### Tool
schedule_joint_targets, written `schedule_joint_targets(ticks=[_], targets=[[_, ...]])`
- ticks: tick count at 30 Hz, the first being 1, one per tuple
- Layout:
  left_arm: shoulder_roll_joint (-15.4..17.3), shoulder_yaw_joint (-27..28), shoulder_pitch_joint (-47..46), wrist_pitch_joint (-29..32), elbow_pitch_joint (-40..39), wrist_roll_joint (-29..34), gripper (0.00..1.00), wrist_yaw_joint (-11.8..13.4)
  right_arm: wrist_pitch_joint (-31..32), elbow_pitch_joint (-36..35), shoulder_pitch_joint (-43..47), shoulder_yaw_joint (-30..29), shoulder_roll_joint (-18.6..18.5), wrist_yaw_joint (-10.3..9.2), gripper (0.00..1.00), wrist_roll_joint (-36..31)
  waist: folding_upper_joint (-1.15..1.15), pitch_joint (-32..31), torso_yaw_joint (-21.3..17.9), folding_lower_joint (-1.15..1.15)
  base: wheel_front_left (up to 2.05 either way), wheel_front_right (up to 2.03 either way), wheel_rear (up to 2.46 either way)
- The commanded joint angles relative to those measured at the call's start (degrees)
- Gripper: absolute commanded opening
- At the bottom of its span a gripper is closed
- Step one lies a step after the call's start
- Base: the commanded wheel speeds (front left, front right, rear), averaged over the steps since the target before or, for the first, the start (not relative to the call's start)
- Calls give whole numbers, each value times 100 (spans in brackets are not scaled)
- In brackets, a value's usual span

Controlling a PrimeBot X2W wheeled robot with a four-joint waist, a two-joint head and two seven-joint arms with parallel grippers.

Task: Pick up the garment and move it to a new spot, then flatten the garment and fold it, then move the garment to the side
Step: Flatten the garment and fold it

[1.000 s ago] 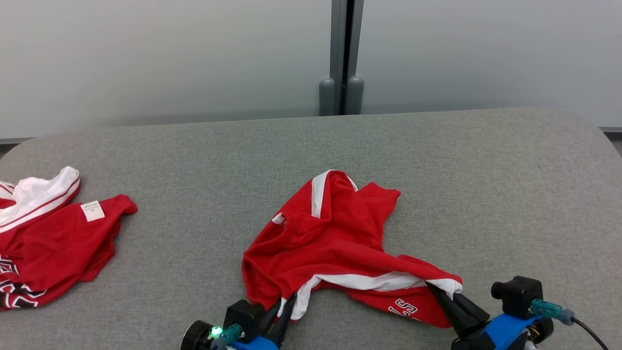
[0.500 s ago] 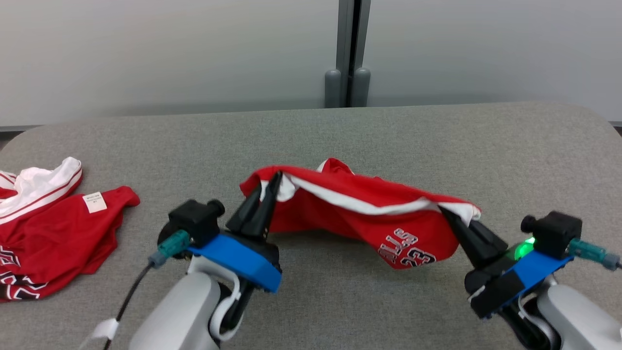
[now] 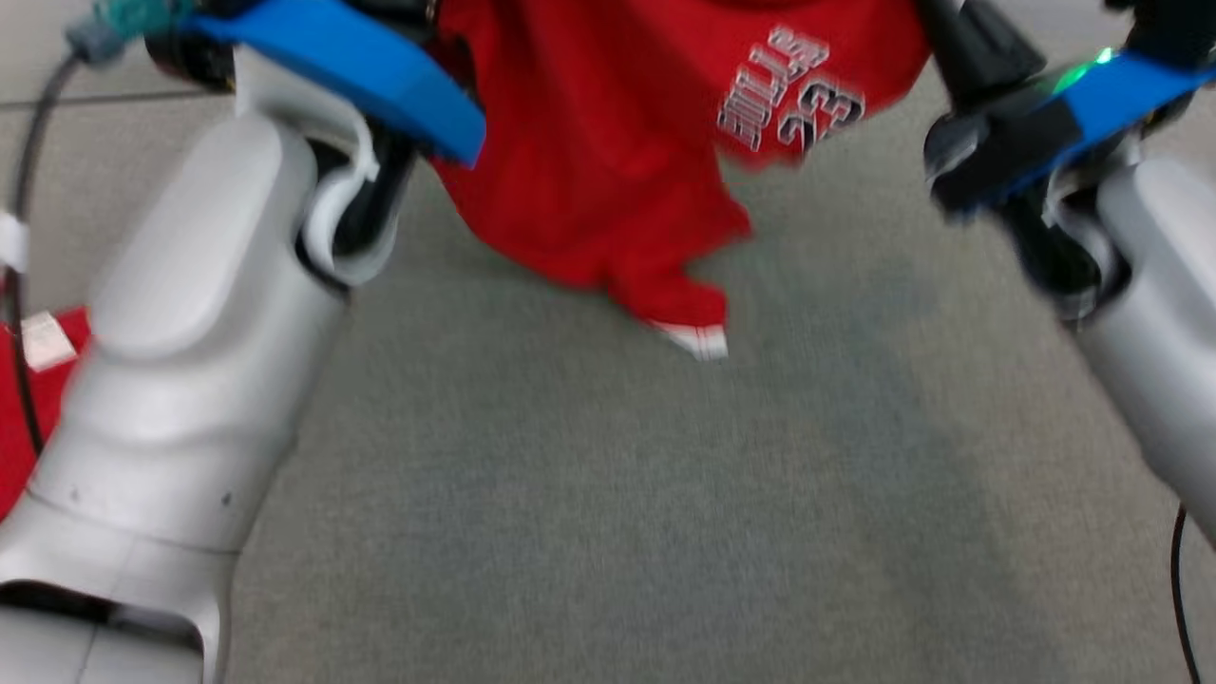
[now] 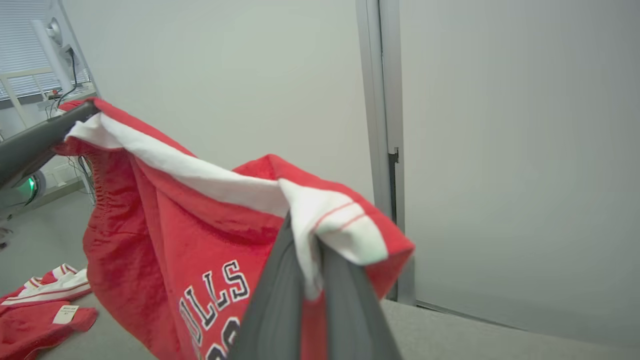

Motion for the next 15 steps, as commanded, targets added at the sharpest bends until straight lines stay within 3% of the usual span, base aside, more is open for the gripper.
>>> schedule_joint_targets(ticks=[1,9,15], targets=[[-20,-40,-546,-26,177,-9,0,-7,3,268,-594,-19,102,3,0,43,-1,246,28,-2,0,0,0],[-156,-200,-2492,-361,1076,-275,0,-7,-276,1253,-2539,-23,272,3,0,-103,-1,652,-129,-2,0,0,0],[-182,-611,-2846,-643,1364,-573,0,-7,-407,1470,-2864,321,176,3,0,-3,-1,748,-131,-2,0,0,0]])
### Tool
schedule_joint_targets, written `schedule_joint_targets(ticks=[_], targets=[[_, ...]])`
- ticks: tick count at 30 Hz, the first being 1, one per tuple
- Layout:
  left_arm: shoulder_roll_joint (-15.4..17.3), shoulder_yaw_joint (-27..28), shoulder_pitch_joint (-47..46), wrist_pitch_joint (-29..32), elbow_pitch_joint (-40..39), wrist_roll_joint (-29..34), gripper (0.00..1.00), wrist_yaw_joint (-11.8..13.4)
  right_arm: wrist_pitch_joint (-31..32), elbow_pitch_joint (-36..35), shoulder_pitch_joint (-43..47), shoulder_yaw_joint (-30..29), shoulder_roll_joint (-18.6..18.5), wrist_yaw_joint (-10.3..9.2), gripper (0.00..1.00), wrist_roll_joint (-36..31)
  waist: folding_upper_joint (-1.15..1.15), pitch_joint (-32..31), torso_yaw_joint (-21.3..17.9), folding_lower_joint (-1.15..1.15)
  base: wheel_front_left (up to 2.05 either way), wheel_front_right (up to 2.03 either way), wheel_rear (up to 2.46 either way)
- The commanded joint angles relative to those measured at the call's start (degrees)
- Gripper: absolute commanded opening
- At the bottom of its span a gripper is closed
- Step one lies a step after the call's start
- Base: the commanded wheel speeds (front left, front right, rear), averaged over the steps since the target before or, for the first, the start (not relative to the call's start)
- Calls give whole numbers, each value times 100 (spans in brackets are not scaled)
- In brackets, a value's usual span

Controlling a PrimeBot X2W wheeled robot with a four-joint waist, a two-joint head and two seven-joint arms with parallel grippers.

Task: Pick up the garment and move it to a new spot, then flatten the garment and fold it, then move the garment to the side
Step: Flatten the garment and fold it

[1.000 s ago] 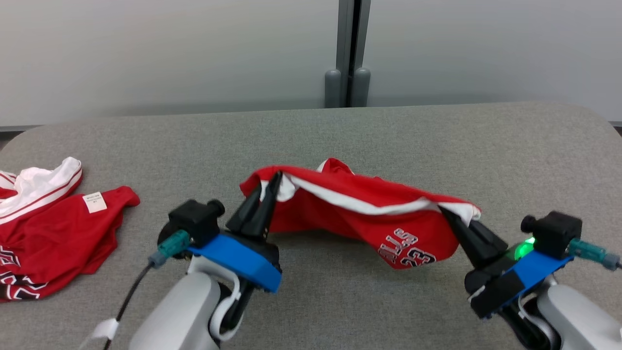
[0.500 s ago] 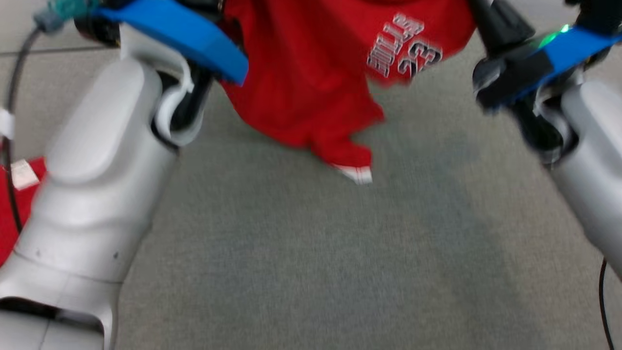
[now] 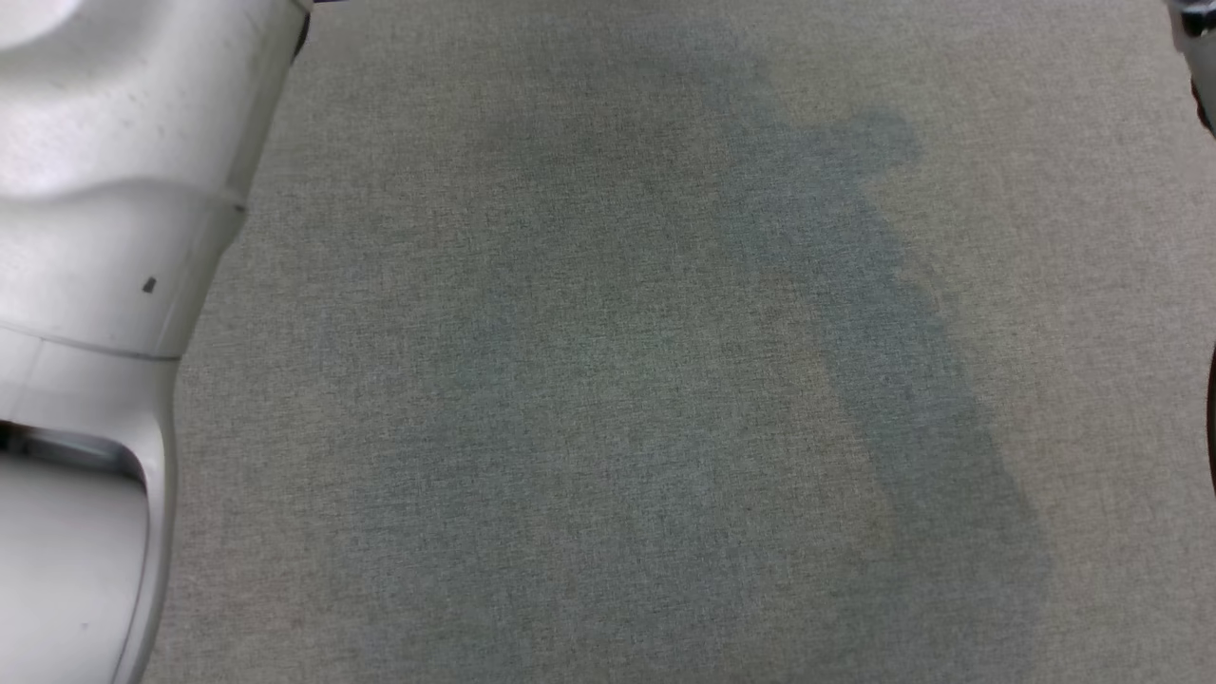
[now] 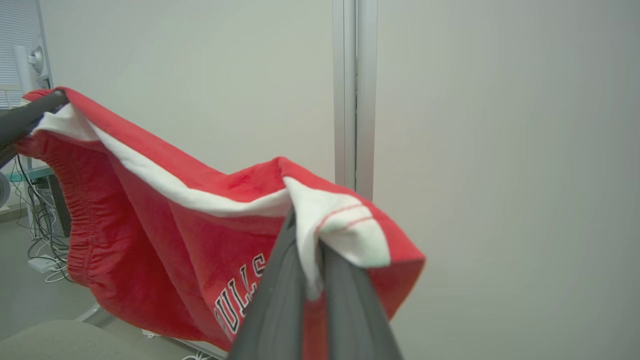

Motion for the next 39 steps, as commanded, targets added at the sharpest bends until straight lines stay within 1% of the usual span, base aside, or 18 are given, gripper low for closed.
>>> schedule_joint_targets(ticks=[1,4,7,9,12,13,15,18,22,25,26,29,34,39], targets=[[61,-207,177,-81,71,-105,0,-7,-46,53,161,189,-74,3,0,114,-1,4,2,1,0,0,0],[138,-476,596,-191,64,-282,0,-7,-75,33,582,539,-121,3,0,261,-1,-16,9,1,0,0,0],[296,-645,1343,-258,-50,-438,0,-7,-119,-98,1133,859,-165,3,0,419,-1,-45,-21,1,0,0,0],[416,-746,1865,-285,-178,-436,0,-7,-143,-173,1548,1052,-223,2,0,468,-1,-67,-25,1,0,0,0],[474,-587,2728,-293,-570,-322,0,-7,-154,-427,2227,1143,-331,3,0,537,-1,-175,54,1,0,0,0],[474,-587,2728,-293,-570,-322,0,-7,-154,-427,2227,1143,-331,3,0,537,-1,-175,54,1,0,0,0],[519,-514,3339,-289,-825,-210,0,-7,-154,-644,2799,1068,-429,2,0,537,-1,-298,89,1,0,0,0],[646,-375,4211,-290,-1182,-74,0,-7,-151,-996,3689,978,-464,3,0,479,-1,-532,112,1,0,0,0],[704,-164,5411,-291,-1634,97,0,-7,-152,-1426,4759,792,-587,2,0,371,-1,-831,114,1,0,0,0],[685,-113,6201,-292,-1885,250,0,-7,-152,-1730,5484,665,-641,2,0,337,-1,-1019,158,1,0,0,0],[663,-189,6426,-292,-1939,282,0,-7,-152,-1820,5721,566,-650,3,0,366,-1,-1099,192,1,0,0,0],[687,-381,6902,-292,-2019,435,0,-8,-152,-2080,6468,411,-715,3,0,275,-1,-1316,277,1,0,0,0],[705,-269,7611,-292,-2205,522,0,-6,-153,-2509,7498,166,-710,3,0,126,-1,-1600,322,1,0,0,0],[760,-355,8177,-292,-2427,584,0,15,-153,-2892,8326,-137,-721,3,0,14,-1,-1877,356,1,0,0,0]])
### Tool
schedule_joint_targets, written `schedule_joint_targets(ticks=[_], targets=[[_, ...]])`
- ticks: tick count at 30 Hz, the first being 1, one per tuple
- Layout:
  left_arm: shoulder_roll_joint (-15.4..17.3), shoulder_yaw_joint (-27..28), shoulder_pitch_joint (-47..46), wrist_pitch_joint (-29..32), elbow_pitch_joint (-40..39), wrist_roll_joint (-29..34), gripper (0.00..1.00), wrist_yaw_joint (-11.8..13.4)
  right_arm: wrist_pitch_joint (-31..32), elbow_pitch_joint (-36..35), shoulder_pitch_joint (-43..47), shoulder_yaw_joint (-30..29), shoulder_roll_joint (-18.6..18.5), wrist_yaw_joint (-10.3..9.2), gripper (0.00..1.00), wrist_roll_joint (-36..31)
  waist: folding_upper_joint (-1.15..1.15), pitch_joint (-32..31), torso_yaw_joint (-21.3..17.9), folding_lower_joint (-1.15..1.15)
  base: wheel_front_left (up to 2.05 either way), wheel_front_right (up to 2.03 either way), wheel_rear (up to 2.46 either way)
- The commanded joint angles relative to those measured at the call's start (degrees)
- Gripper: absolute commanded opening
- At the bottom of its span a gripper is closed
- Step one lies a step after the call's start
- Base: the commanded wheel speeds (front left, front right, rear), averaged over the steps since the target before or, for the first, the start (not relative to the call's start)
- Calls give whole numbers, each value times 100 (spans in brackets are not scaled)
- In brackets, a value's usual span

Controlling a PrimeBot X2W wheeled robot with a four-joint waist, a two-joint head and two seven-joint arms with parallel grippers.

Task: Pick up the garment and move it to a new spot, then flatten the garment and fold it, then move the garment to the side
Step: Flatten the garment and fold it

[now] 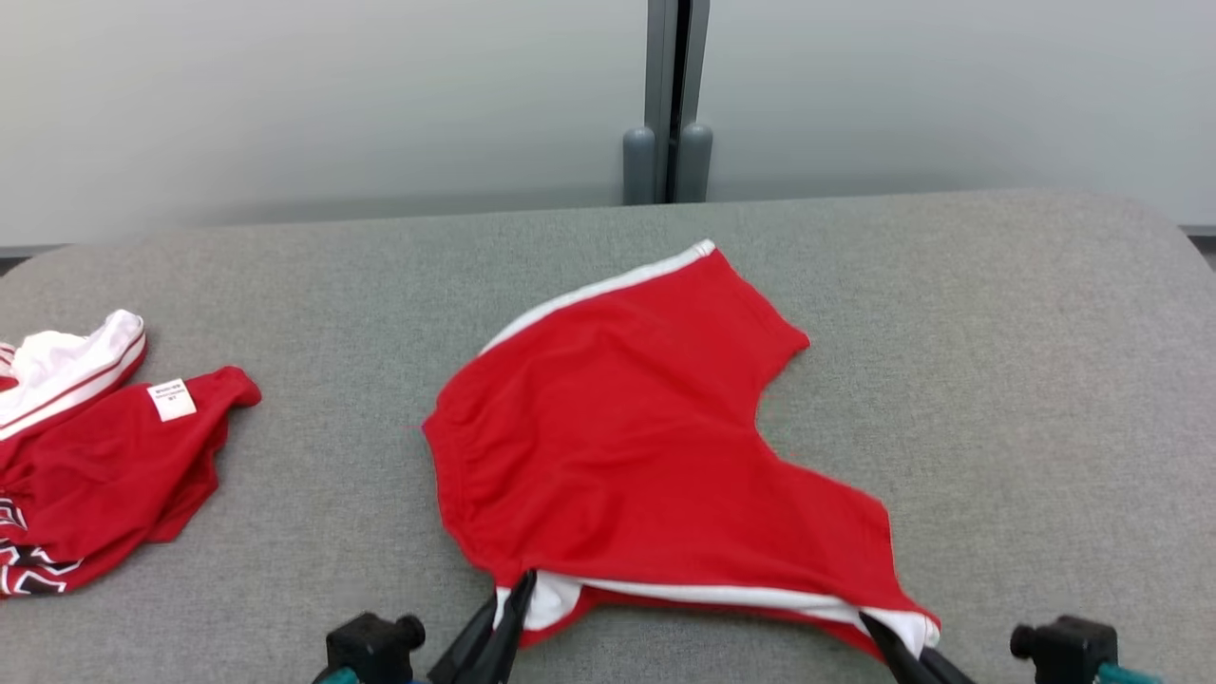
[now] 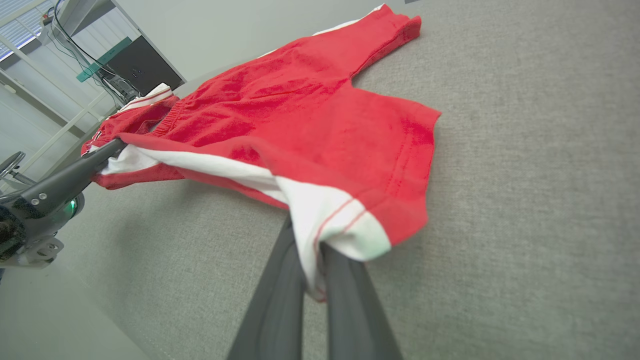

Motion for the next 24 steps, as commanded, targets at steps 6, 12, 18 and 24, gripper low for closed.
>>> schedule_joint_targets(ticks=[6,12,18,24], targets=[[88,-16,414,-27,-251,-34,0,40,53,-412,742,-269,12,3,0,-133,2,-224,10,2,0,0,0],[116,-55,495,-10,-392,-39,0,54,163,-539,849,-682,51,3,0,-192,2,-314,61,2,0,0,0],[83,-104,256,33,-533,-78,0,33,284,-547,447,-1054,-32,2,0,-303,2,-310,170,2,0,0,0],[-29,-67,-251,22,-554,-36,0,12,473,-400,-394,-1210,-156,2,0,-497,2,-102,381,2,0,0,0]])
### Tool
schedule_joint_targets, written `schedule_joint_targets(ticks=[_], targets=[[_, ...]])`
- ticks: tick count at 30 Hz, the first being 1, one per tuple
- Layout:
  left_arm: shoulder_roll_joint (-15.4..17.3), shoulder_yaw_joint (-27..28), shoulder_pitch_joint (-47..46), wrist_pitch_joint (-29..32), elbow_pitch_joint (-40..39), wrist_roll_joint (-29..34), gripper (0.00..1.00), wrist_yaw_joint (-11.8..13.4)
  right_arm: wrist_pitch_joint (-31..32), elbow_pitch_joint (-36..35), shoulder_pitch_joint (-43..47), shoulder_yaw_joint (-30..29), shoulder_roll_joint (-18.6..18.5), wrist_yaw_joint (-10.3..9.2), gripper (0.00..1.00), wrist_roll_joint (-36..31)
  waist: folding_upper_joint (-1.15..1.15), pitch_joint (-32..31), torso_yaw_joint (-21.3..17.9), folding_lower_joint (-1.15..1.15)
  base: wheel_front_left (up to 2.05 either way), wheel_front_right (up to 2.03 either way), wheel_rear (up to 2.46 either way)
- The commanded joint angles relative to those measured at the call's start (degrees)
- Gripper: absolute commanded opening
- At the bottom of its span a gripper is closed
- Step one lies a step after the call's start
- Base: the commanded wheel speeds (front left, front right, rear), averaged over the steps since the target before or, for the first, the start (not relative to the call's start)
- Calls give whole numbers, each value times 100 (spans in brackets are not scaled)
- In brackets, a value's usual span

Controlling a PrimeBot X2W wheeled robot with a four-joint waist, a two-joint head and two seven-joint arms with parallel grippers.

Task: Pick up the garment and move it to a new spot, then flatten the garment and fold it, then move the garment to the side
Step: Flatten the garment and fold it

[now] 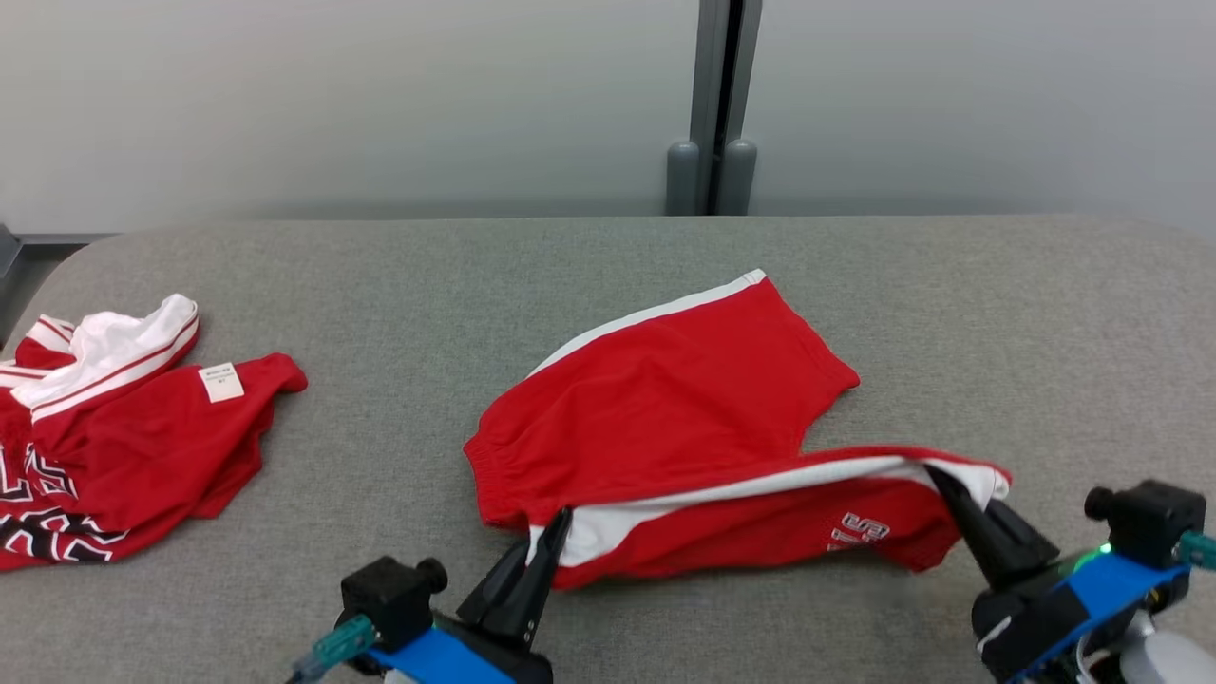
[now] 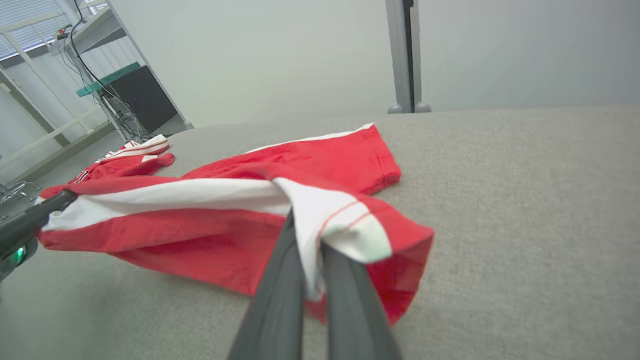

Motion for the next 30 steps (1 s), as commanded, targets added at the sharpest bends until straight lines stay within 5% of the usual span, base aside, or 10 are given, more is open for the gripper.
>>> schedule_joint_targets(ticks=[1,13,27,29,30], targets=[[-49,76,-254,-11,47,-12,0,-22,49,76,-323,-24,-72,1,0,-56,0,146,126,0,0,0,0],[-490,307,-1891,-47,994,-86,0,-33,648,1096,-2687,287,-36,0,0,-228,0,1181,524,0,0,0,0],[-997,612,-2776,-54,1657,182,0,-36,743,3344,-4951,1386,342,0,0,-231,0,1955,782,0,0,0,0],[-1023,630,-2822,-55,1740,210,0,-36,738,3596,-5079,1512,411,0,49,-189,0,1979,780,0,0,0,0],[-1034,630,-2838,-55,1819,224,0,-36,773,3749,-5140,1563,434,0,98,-176,0,1986,775,0,0,0,0]])
